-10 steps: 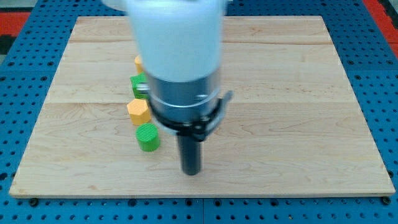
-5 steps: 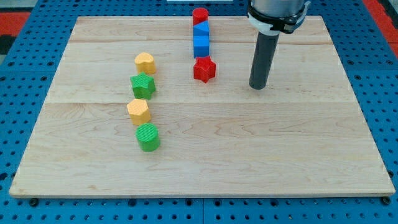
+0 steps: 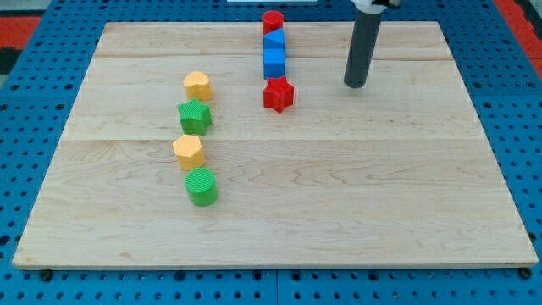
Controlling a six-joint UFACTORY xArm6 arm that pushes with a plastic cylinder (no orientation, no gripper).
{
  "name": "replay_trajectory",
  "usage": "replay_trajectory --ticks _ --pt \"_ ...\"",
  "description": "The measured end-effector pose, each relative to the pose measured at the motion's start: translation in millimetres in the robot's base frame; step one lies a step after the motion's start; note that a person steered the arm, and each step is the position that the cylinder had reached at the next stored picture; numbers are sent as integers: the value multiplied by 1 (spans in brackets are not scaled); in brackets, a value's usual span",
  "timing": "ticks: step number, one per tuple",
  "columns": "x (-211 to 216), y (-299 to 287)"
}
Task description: Move your arm towards the blue triangle
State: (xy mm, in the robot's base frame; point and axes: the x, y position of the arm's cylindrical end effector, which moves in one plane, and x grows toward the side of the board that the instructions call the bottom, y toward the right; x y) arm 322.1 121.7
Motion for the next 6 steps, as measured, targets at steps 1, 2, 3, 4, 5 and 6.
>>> replay_trajectory --ticks 1,2,3,4,5,6 --pt "-39 -20" --pt "-60 -51" --pt "-60 -51" --pt "-60 -51" --pt "-69 -53" --pt "-85 -69"
